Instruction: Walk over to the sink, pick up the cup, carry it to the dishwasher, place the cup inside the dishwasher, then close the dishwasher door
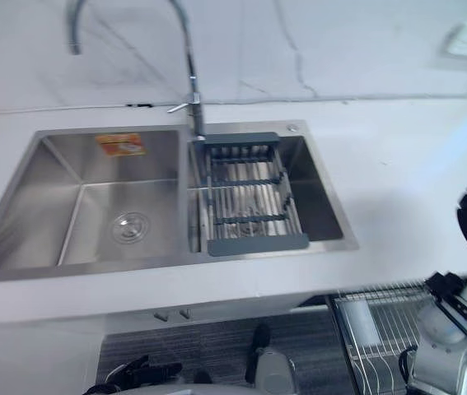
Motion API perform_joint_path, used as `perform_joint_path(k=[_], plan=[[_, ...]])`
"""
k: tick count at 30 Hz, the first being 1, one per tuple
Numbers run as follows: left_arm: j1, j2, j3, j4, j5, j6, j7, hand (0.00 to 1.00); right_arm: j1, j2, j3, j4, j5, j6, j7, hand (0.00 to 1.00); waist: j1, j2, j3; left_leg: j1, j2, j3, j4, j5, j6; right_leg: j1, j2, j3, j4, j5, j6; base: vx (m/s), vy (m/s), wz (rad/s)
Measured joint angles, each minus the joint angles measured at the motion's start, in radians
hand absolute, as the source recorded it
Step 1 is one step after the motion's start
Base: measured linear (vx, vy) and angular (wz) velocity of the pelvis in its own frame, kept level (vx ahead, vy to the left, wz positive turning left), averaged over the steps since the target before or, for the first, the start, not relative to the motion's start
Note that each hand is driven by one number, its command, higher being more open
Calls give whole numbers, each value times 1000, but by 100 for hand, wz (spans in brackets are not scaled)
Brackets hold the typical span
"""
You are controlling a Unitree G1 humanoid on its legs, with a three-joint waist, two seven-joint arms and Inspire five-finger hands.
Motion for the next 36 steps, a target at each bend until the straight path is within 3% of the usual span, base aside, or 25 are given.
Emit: perform_joint_path(k=[2, 5, 7, 9, 10, 11, 12, 13, 14, 16, 18, 22, 30, 33, 36], plan=[[-2, 6, -1, 13, -26, 13, 6, 100, 0, 4, 1, 55, -2, -33, -14, 0, -10, -1, -4, 12, 17, 75, 6, -19, -15, 5, -33, -101, 67, -36, -4, -18, -4, -128], [-4, 15, -1, 30, -83, 23, 18, 100, -3, 27, 5, 103, -17, -86, -60, 0, -17, -10, -6, 0, 46, 167, 65, -28, -20, 41, -65, -192, 87, -43, 1, 68, -85, -124], [-10, 16, -2, 45, -97, 21, 33, 100, -1, 38, 36, 121, -45, -95, -79, 0, -40, -14, -6, -4, 71, 157, 127, -52, -33, 13, -57, -217, 149, -38, -23, 123, -152, -91], [-15, 11, -1, 62, -125, 16, 58, 100, -10, 44, 80, 121, -52, -96, -83, 0, -39, -5, -12, 15, 79, 155, 84, -50, -38, 1, -33, -229, 145, -18, -45, 49, -171, -90], [-23, 15, 0, 80, -146, 9, 59, 100, -12, 53, 99, 121, -59, -99, -94, 0, -42, 3, -24, 10, 82, 168, 73, -47, -56, -17, -41, -235, 191, -56, -72, -1, -160, -62], [-25, 18, 0, 80, -161, 6, 58, 100, -10, 55, 103, 130, -68, -102, -108, 0, -48, -7, -23, 10, 78, 169, 77, -46, -57, -28, -79, -240, 278, -111, -92, 24, -176, -10], [-23, 23, 0, 79, -179, -3, 59, 100, -10, 56, 103, 159, -81, -104, -125, 0, -51, -16, -26, 8, 81, 163, 98, -46, -57, -21, -125, -236, 360, -148, -70, 104, -169, 22], [-22, 26, 0, 77, -196, -13, 80, 100, -15, 57, 115, 210, -91, -102, -140, 0, -43, -25, -36, -9, 97, 150, 150, -50, -55, 29, -127, -222, 306, -152, -9, 117, -213, 21], [-24, 26, 0, 78, -196, -17, 89, 100, -23, 56, 129, 227, -93, -99, -146, 0, -42, -26, -37, -21, 109, 145, 172, -51, -54, 43, -99, -224, 254, -159, 2, 102, -189, 0], [-31, 3, 0, 77, -227, -22, 117, 100, -78, 55, 210, 282, -122, -78, -149, 0, -19, 10, -41, -52, 171, 143, 231, -52, -55, 100, 20, -230, 47, -121, 25, 51, -188, -35], [-32, -11, 0, 77, -254, -23, 126, 100, -76, 62, 260, 301, -131, -58, -149, 0, -10, 24, -44, -44, 195, 140, 245, -50, -55, 131, 59, -234, -4, -108, 23, 21, -155, -13], [-34, -26, -1, 74, -258, -23, 126, 100, -45, 97, 279, 302, -156, -40, -136, 0, -13, 41, -41, -40, 200, 133, 243, -29, -68, 148, 73, -237, -31, -105, 21, -11, -82, 2], [-39, -48, 0, 72, -252, -37, 104, 100, 0, 108, 279, 361, -206, -11, -80, 0, -16, 83, 0, -52, 166, 91, 237, 64, -82, 186, 75, -234, -133, -53, 18, -64, -18, 0], [-41, -47, -1, 68, -252, -48, 95, 100, -34, 82, 279, 400, -205, 10, -68, 0, -14, 83, 20, -62, 149, 77, 201, 80, -84, 176, 74, -245, -148, -42, 14, -101, 12, 11], [-51, -54, -2, 64, -252, -54, 86, 100, -92, 27, 278, 483, -195, 45, -62, 0, -12, 102, 44, -79, 124, 65, 137, 85, -86, 142, 69, -259, -150, -27, 11, -118, 70, 16]])
